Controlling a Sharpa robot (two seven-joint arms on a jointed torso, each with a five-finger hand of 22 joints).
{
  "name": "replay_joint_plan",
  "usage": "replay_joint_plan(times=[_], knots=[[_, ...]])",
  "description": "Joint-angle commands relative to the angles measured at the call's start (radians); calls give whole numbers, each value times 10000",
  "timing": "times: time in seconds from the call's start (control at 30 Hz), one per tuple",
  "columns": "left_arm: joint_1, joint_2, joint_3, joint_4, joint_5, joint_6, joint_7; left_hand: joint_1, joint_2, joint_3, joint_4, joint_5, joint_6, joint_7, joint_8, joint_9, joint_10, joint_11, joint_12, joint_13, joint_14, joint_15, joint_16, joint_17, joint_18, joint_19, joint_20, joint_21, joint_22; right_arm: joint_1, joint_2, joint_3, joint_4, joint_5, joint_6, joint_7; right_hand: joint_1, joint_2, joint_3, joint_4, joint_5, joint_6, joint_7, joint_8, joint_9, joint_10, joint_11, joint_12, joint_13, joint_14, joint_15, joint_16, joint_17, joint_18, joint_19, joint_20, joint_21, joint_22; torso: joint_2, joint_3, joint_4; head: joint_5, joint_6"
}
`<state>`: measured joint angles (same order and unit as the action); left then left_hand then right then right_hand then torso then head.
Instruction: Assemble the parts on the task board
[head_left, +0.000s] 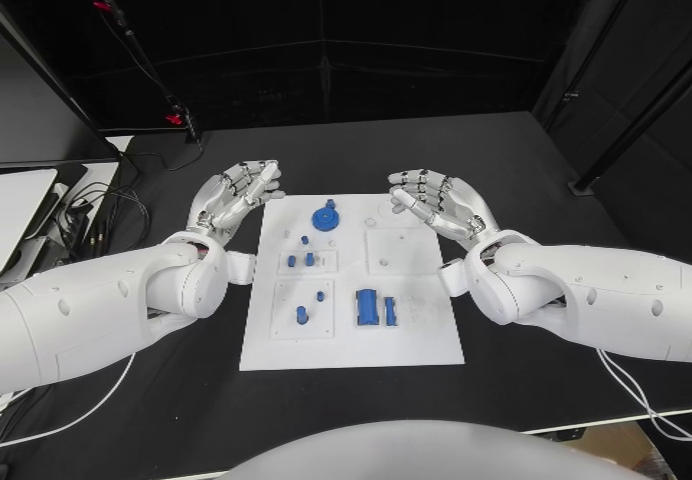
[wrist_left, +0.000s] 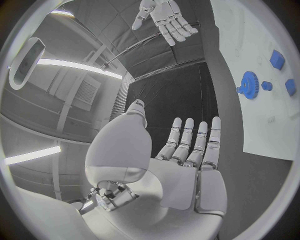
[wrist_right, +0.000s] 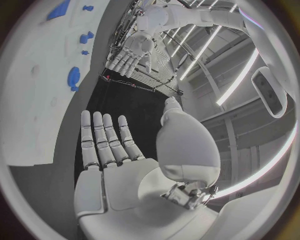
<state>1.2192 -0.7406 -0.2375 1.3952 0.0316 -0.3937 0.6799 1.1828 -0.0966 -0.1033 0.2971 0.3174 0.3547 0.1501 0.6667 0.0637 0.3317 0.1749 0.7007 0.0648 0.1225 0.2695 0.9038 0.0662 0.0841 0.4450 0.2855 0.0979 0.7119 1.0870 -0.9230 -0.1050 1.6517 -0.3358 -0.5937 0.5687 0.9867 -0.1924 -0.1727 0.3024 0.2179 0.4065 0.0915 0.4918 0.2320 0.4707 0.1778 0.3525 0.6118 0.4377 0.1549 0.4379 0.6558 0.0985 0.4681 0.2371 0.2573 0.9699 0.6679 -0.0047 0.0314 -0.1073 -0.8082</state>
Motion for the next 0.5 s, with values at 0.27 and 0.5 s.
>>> replay_joint_plan(times=[0.27, 0.5], knots=[[-137, 70, 2, 11, 18, -67, -1, -3600, 213, 1033, -877, -959, -1132, -465, -2000, -637, -1051, -470, -2104, -648, -374, -815, -2685, -662, -841, -1491, -871, -979, -2334, 2, 249, -6, -210, 710, 297, 757, -3304, 473, 479, -936, -720, -2154, -915, -1442, -746, -2253, -917, -1430, -2353, -2432, -700, -1806, -2530, -985, -2641, -626, -1870, -4578, -9, 0, 13, -53, 196], [-411, -11, 419, 317, -40, -717, -282, -5473, 966, 1033, -1341, -1490, -1715, -503, -3057, -637, -1576, -776, -3225, -648, -1225, -1246, -4122, -662, -841, -2178, -1346, -979, -3429, -90, 540, 254, -359, 1362, -210, 451, -8063, 1924, 1727, -3024, -2179, -4065, -915, -3950, -2320, -4707, -1778, -3525, -5072, -4377, -1549, -3659, -5441, -985, -4681, -2371, -2573, -8278, -222, 8, -44, 143, 524]])
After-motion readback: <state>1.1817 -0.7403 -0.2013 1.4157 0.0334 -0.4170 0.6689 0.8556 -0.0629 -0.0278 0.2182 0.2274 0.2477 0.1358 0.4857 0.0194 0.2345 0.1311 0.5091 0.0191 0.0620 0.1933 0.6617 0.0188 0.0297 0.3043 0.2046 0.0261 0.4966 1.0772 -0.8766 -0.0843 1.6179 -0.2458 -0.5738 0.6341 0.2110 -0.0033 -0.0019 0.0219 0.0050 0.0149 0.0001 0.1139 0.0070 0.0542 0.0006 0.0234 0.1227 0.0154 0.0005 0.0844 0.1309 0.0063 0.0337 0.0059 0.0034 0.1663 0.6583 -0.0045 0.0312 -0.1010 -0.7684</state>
